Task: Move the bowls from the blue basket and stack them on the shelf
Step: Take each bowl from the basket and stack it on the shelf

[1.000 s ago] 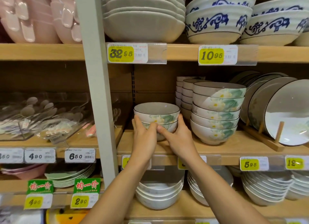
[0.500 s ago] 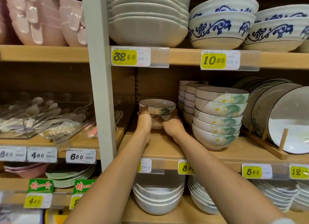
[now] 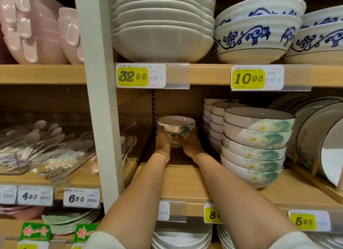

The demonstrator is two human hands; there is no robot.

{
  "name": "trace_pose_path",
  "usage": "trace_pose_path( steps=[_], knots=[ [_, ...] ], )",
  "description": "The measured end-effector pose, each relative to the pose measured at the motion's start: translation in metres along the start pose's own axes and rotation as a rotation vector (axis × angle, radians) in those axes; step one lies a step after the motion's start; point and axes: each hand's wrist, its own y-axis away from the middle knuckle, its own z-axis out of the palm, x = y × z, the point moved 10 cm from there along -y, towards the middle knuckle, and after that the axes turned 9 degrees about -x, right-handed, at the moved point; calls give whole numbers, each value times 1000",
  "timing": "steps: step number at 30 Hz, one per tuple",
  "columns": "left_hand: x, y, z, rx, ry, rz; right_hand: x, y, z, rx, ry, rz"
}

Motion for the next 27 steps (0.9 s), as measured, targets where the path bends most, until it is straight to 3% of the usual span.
trace_pose_path(
  steps=[4,12,17,21,27],
  knots=[
    [-3,-24,6,-17,39,29,4,-14,-2,70,-74,-71],
    [-19,-69,-7,160,68,43,14,-51,-1,132,-176,-91],
    [-17,-85,-12,271,-69,104,24,-62,0,170,-295,-73],
    [-17,-88,-11,264,-189,120,28,-64,-2,187,-308,-64],
    [-19,-86,-14,259,-182,111,32,-62,-2,171,-321,-52]
  ],
)
